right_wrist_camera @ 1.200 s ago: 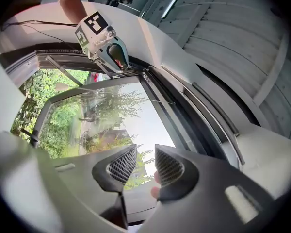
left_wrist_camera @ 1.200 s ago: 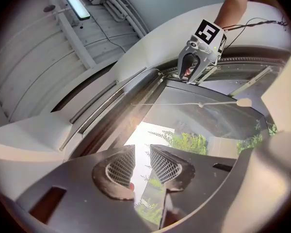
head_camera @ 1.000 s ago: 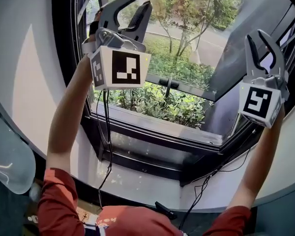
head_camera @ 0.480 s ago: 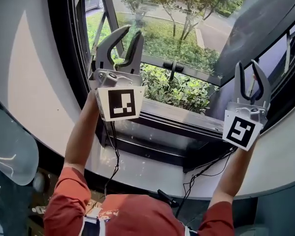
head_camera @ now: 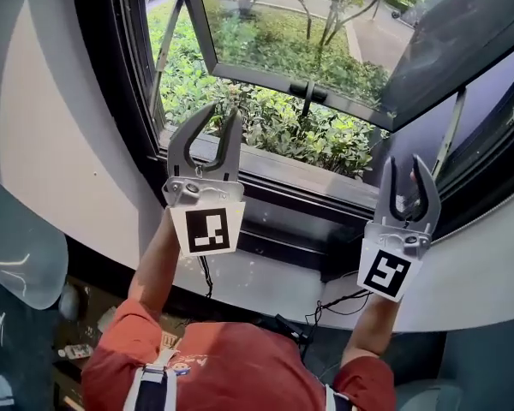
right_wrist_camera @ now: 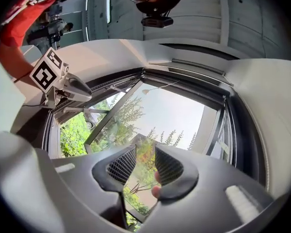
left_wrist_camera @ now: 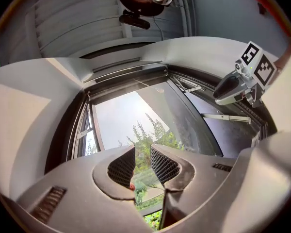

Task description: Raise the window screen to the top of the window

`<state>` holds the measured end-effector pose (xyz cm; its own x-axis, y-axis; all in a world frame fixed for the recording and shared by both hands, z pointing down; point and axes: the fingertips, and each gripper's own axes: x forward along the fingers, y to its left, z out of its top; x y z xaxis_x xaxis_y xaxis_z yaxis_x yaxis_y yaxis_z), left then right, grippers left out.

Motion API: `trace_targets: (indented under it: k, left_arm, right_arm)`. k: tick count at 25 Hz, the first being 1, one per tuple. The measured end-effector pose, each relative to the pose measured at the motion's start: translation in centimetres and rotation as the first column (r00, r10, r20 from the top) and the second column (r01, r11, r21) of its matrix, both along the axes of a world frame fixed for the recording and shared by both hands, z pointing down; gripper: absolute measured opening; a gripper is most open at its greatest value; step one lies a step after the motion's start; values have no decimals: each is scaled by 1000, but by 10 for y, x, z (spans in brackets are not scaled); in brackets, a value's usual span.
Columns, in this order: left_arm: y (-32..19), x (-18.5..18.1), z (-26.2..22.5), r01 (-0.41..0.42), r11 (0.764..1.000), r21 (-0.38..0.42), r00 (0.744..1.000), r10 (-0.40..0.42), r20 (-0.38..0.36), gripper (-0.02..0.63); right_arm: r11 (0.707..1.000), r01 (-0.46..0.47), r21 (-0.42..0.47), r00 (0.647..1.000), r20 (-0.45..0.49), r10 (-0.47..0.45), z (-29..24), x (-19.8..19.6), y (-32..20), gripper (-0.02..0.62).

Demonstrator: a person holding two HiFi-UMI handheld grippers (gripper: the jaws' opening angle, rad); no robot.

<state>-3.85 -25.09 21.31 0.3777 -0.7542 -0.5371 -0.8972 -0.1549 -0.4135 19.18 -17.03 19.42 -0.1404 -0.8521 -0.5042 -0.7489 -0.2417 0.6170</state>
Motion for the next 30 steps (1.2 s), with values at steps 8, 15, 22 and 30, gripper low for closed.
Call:
trace_targets:
  k: [8, 15, 22, 30]
  left_arm:
    - [1, -15, 75, -6, 984, -179, 999, -3, -50, 100]
    - [3, -23, 130, 12, 960, -280, 999, -24, -41, 100]
    - [20, -14, 180, -18, 932, -361, 1000, 12, -20, 100]
    - [28, -13, 212, -42, 903, -427, 999, 32, -30, 100]
  right_arm:
    - [990, 68, -126, 984, 174, -45, 72, 2, 8, 130]
    - [978, 98, -184, 939, 344, -29, 129, 11, 11, 130]
    - [939, 175, -295, 906, 423, -36, 188, -14, 11, 130]
    - [903, 229, -363, 877, 480, -29, 227, -28, 14, 130]
